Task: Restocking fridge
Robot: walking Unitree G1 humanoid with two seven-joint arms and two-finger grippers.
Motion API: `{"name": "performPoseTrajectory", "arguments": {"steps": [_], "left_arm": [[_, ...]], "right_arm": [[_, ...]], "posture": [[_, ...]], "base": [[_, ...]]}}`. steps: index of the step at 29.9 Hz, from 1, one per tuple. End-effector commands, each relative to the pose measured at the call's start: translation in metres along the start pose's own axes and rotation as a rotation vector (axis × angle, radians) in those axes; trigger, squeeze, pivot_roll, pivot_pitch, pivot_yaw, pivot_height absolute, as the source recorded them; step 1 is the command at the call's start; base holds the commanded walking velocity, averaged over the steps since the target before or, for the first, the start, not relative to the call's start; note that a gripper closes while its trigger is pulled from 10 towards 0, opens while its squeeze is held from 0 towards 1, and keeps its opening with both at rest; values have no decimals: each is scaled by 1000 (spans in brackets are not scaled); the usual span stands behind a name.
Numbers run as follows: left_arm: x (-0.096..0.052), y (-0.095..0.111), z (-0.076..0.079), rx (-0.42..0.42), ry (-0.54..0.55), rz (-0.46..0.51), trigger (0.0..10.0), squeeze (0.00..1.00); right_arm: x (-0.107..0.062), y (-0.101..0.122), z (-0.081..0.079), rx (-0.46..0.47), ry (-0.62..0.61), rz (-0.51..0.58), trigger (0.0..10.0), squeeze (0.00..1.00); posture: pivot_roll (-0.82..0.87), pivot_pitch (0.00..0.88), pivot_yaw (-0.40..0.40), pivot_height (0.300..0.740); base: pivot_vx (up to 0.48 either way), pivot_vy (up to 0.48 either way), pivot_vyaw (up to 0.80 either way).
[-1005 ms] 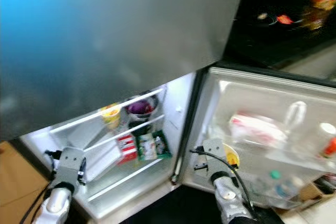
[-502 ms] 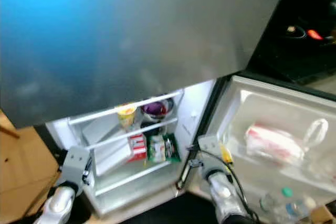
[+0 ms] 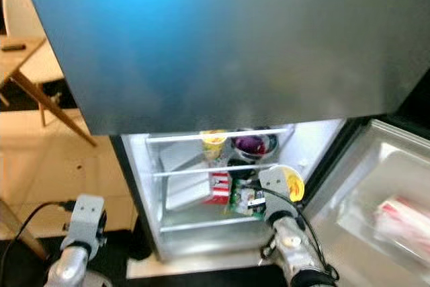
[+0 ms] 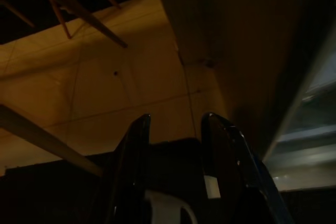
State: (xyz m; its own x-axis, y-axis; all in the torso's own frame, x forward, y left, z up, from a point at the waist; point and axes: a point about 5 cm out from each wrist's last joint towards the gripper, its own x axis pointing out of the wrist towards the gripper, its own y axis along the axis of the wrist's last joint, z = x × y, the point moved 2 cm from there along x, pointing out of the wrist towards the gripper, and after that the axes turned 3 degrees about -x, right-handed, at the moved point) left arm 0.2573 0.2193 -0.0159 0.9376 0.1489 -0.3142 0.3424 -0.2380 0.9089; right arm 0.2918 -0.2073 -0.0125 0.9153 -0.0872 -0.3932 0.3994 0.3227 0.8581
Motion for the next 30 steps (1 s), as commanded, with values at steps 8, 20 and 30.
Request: {"name": "performPoseTrajectory", "arguments": {"steps": [8,20,30], "left_arm": [[-5,-11,0,5,1,-44,10000,12],[-5,-13,0,6,8,-54,10000,12],[-5,-14,1,5,11,-62,10000,16]], "right_arm": [[1,4,-4,-2,11,12,10000,0],[2,3,6,143,-55,0,10000,0],[3,5,15,271,-96,2,10000,0]], "posture": [[-10,0,-53,740],[-7,0,-53,740],[-9,0,-55,740]], "base": [[0,0,800],[0,0,267],[0,0,0]]}}
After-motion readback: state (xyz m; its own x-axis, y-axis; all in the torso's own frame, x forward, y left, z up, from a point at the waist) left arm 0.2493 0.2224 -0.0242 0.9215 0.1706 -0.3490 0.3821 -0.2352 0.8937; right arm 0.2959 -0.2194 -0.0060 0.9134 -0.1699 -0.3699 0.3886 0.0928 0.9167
